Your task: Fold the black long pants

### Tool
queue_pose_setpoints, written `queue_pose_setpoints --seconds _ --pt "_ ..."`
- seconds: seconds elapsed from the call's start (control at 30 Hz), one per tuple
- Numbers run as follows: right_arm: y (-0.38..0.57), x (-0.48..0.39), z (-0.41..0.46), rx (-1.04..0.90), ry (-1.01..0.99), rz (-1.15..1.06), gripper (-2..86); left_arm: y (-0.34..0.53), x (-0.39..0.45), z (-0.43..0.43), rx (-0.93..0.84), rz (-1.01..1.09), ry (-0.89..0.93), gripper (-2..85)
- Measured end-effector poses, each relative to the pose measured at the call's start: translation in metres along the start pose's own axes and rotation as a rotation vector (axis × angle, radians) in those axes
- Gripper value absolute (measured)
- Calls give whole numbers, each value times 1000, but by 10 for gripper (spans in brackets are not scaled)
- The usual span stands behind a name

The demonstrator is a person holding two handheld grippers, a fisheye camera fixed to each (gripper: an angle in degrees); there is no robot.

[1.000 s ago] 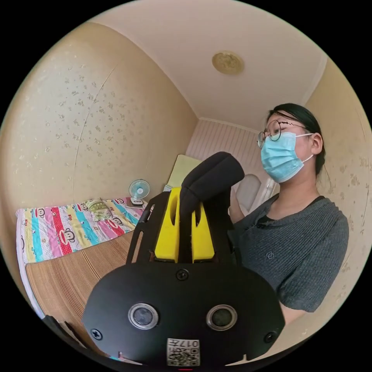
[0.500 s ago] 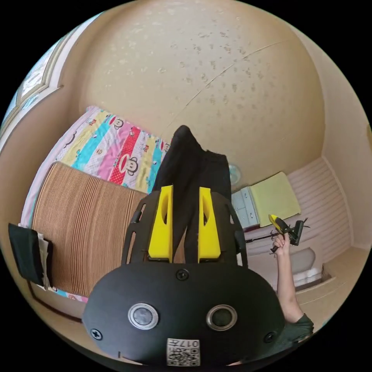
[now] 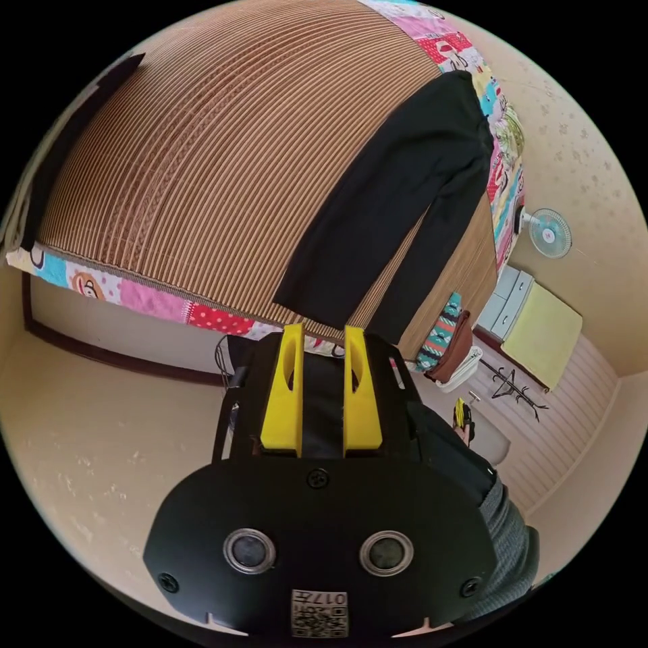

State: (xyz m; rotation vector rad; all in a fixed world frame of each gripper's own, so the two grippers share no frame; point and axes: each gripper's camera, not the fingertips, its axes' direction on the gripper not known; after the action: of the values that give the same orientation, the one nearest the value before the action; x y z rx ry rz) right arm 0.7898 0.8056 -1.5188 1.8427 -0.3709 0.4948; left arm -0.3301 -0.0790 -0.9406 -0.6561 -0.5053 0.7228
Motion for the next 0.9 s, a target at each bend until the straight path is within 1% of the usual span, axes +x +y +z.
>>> queue_pose_setpoints --seconds 0.1,0.17,0.27,0.37,0.43,0.47,0.53,0.6,0.63,0.7,0.77,0.83,0.9 --pt "0 -2 -14 73 -17 -8 5 -17 8 5 -45 75 -61 92" --pt "-2 -10 -8 68 -31 -26 6 -27 19 15 -100 130 -111 93" --pt "-6 -31 22 -20 48 -74 11 -34 40 36 -180 213 -158 92" --pt "-8 -49 71 -178 184 -111 24 -32 56 59 -245 277 -183 91" --pt "-6 -65 116 -306 328 -205 34 -30 59 75 -284 278 -197 90" --pt "-4 -68 127 -331 369 -225 37 -29 56 85 -298 251 -178 89" --pt "-1 -74 169 -442 480 -259 50 -27 49 97 -294 204 -89 87" --pt "0 -75 197 -516 525 -265 61 -22 38 109 -271 138 12 75" --pt "0 -75 214 -554 548 -269 68 -21 35 112 -266 123 22 70" --pt "-4 -73 238 -606 578 -270 76 -20 29 120 -252 93 13 49" --pt "-10 -70 262 -646 593 -271 83 -22 29 120 -237 108 -15 31" --pt "-18 -65 294 -697 620 -280 95 -26 31 117 -203 128 -57 34" --pt "-23 -62 318 -713 668 -307 100 -33 36 112 -133 177 -102 54"
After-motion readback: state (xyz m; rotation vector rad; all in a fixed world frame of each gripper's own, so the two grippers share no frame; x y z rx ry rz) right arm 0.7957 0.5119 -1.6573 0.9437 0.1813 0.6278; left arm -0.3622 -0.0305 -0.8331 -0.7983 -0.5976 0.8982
